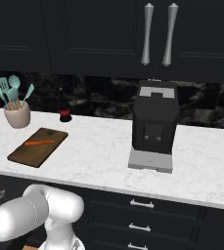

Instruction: Place the appropriate cutting tool for cutting the carrot skin on the cutting board.

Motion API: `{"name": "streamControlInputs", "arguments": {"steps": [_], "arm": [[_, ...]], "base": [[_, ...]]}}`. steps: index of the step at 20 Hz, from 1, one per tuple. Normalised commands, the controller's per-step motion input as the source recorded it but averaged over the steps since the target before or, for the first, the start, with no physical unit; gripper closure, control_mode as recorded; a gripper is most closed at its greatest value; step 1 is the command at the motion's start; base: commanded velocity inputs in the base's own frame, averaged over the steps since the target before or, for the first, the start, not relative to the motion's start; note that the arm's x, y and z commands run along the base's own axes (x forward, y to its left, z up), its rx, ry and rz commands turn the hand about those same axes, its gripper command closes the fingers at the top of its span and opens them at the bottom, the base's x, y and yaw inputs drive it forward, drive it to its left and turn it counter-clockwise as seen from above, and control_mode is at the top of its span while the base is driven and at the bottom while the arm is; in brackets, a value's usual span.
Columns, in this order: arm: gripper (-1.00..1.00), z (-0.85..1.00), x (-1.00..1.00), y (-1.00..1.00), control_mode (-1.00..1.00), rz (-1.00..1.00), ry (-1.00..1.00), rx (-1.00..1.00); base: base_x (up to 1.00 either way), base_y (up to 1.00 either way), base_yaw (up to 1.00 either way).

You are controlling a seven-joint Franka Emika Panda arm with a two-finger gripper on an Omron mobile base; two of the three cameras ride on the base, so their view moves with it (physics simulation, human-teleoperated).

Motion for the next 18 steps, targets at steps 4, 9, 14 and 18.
{"name": "streamControlInputs", "arguments": {"steps": [4,9,14,18], "arm": [[-1.0,0.42,0.24,0.34,-1.0,0.0,-0.19,-0.02],[-1.0,0.19,0.3,0.34,-1.0,0.0,-0.2,-0.01],[-1.0,0.01,0.39,0.24,-1.0,0.0,-0.27,-0.06],[-1.0,0.01,0.54,0.2,-1.0,0.0,-0.24,-0.01]], "base": [[0.0,0.0,0.0],[0.0,0.0,0.0],[0.0,0.0,0.0],[0.0,0.0,0.0]]}}
